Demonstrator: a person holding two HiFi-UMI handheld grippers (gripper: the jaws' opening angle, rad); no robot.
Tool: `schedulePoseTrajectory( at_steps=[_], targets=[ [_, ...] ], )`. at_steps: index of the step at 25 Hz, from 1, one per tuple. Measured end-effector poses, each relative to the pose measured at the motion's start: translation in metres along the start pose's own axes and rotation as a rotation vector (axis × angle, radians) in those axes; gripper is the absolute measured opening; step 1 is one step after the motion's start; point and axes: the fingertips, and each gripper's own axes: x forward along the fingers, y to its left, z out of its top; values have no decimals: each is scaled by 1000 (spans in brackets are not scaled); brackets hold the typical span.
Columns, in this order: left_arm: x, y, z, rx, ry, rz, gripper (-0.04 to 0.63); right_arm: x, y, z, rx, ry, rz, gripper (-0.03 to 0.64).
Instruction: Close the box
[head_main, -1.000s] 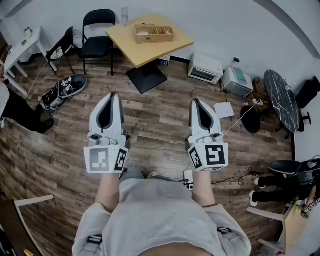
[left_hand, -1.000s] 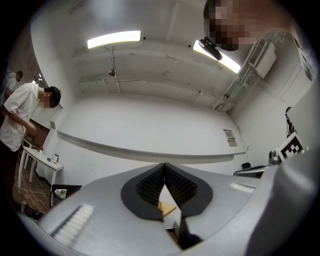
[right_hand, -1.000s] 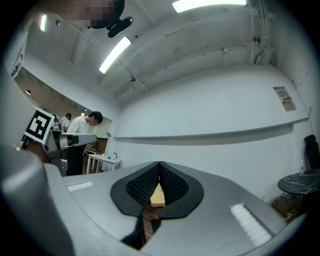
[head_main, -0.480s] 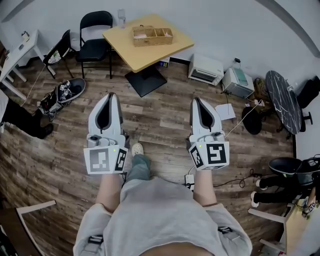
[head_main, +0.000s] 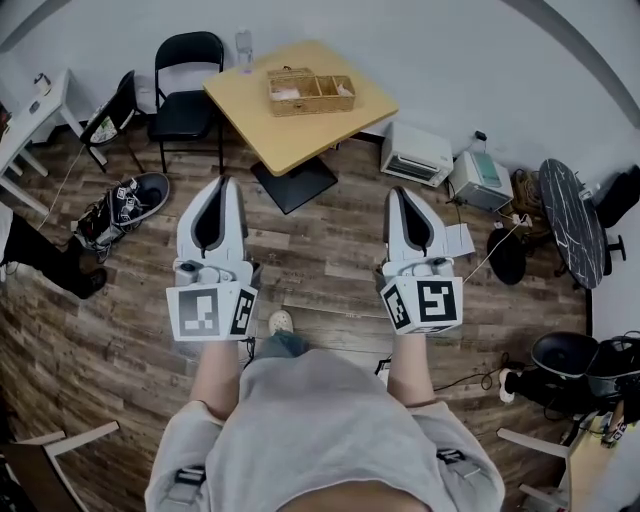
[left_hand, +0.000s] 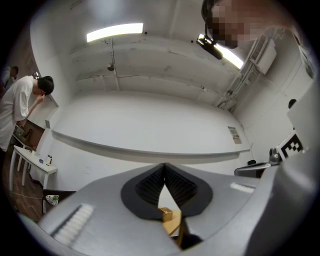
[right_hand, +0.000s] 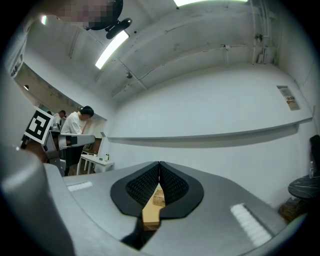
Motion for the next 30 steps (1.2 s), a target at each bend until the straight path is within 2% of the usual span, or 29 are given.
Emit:
schedulePoseTrajectory(
  at_steps=[5,16,24,30],
  targets=[
    [39,22,-4,28,5,-27,58,45,-2,-5,-3,-3,-13,5],
    [98,78,-26,35,8,-43,58,122,6,-22,-2,-7,-34,5],
    [127,84,-54,-9,37,-68,58,139,-2,-41,-4,34,-60,5],
    [151,92,-70,-10,48,-50,58,166,-16,-53,1,36,-52,5]
  ],
)
